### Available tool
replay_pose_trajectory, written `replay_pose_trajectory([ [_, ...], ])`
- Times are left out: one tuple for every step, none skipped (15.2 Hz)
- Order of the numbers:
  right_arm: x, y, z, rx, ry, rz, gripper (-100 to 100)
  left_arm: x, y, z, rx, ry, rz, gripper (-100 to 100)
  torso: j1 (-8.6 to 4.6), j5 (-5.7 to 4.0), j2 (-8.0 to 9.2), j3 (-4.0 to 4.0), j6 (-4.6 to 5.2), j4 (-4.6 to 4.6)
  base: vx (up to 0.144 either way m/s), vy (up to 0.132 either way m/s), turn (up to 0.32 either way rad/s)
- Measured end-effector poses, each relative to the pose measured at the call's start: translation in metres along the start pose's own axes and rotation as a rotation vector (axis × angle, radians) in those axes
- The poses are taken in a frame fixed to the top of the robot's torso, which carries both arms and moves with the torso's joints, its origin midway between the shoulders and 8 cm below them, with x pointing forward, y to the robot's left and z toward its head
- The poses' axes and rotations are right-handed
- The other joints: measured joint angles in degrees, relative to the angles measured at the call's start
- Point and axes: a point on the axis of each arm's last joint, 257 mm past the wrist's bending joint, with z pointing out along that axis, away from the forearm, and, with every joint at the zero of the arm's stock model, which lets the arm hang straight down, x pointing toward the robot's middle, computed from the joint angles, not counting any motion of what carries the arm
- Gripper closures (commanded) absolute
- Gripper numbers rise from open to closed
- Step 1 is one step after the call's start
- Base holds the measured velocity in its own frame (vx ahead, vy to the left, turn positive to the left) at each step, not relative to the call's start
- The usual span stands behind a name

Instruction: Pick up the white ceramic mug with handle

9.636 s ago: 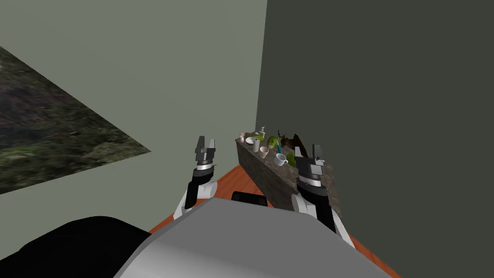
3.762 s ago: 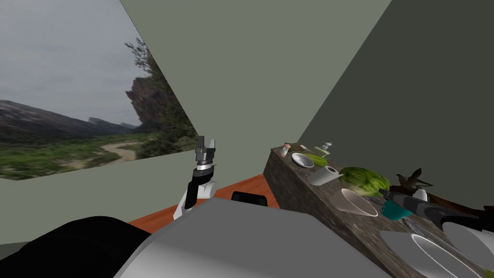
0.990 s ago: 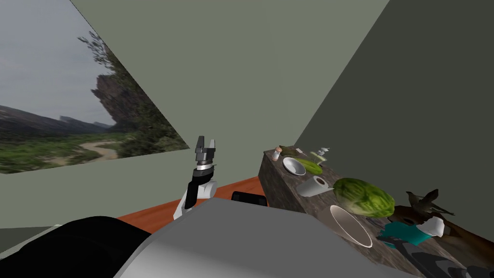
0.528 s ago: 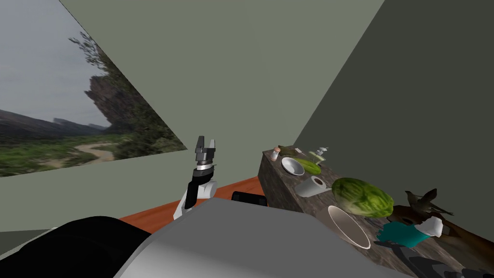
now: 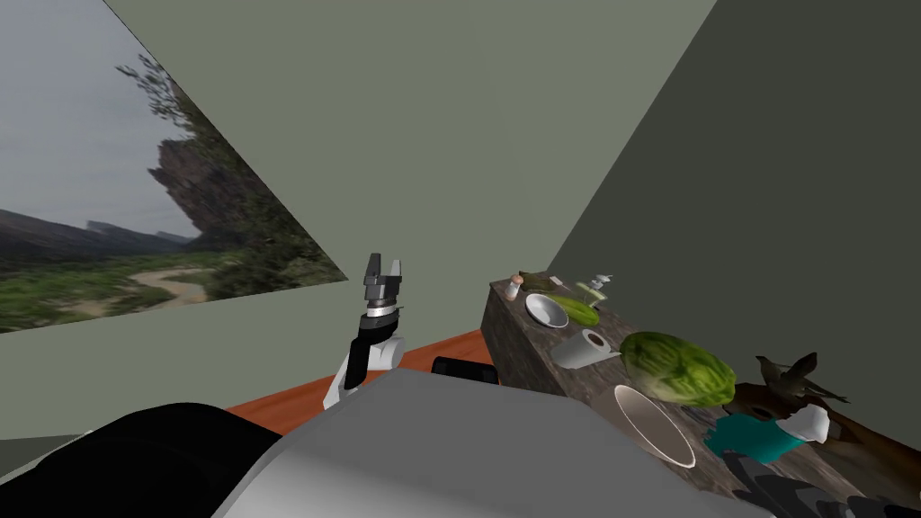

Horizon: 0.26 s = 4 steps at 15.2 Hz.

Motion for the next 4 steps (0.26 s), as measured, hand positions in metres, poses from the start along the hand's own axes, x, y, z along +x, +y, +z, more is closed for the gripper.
replay_pose_trajectory([
  [0.000,0.000,-0.003,0.000,0.002,0.000,100,0.000,0.000,0.000,0.000,0.000,0.000,0,-0.02,0.03,0.04,0.02,-0.03,0.02,-0.036,-0.020,0.060],
  [0.000,0.000,-0.008,0.000,0.002,0.002,100,0.000,0.000,0.000,0.000,0.000,0.000,0,-0.05,0.03,0.09,0.06,-0.03,0.04,-0.035,-0.024,0.047],
  [-0.001,0.000,-0.011,-0.001,0.002,0.005,100,0.000,0.000,0.000,0.000,0.000,0.000,0,-0.07,0.01,0.13,0.09,-0.01,0.06,-0.029,-0.022,0.028],
  [-0.002,0.000,-0.016,-0.001,0.002,0.006,100,0.000,0.000,0.000,0.000,0.000,0.000,0,-0.07,0.01,0.15,0.11,-0.02,0.07,-0.015,-0.014,0.010],
])
